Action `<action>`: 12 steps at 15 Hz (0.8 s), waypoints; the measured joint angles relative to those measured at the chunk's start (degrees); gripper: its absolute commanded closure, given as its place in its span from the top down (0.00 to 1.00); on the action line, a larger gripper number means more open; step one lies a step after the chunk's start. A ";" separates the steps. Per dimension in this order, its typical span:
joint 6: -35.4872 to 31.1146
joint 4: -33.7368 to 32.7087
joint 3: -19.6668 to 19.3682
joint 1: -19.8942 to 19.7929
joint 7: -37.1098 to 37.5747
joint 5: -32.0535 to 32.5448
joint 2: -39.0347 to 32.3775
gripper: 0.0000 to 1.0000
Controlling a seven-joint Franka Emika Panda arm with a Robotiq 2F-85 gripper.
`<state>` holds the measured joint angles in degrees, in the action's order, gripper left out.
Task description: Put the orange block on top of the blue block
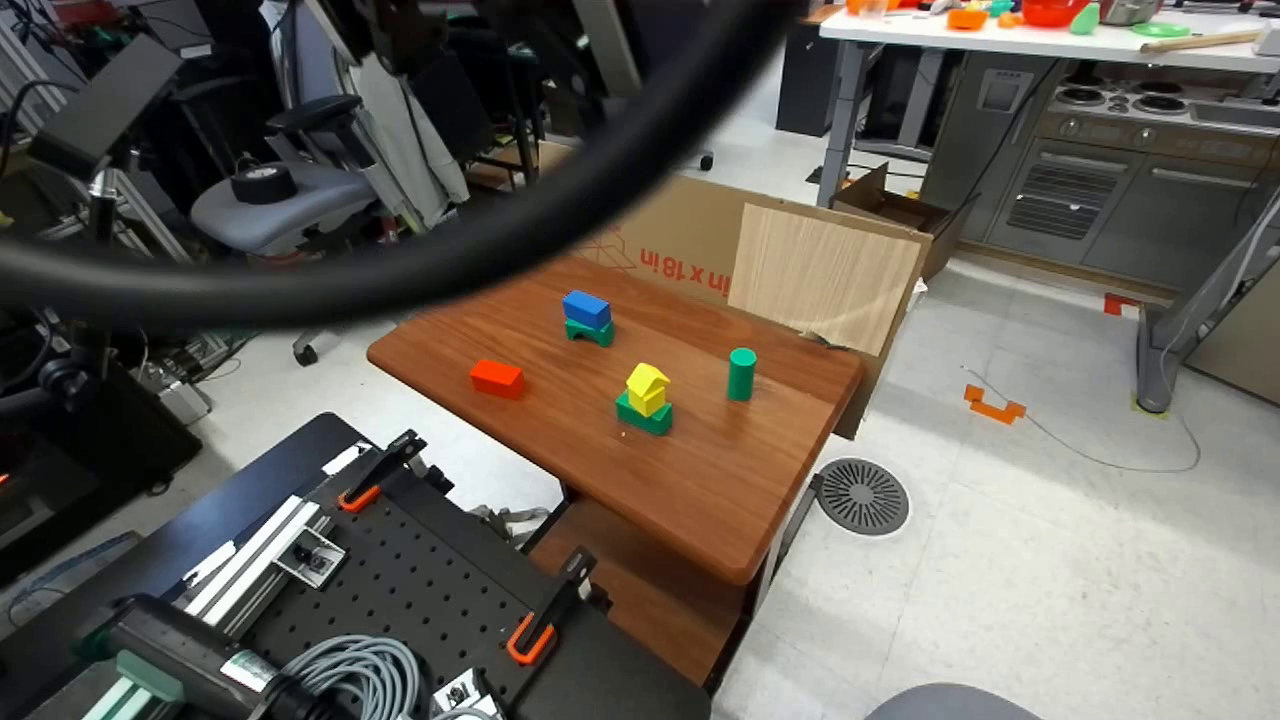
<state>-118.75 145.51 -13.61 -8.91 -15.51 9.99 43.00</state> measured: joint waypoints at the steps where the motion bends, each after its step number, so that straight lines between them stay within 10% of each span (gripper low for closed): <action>1: -1.49 1.02 0.65 0.12 0.32 0.00 -0.70 1.00; 12: -11.98 8.30 9.00 6.46 4.53 -0.94 -17.57 1.00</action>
<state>-130.73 153.81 -4.61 -2.45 -10.98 9.05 25.43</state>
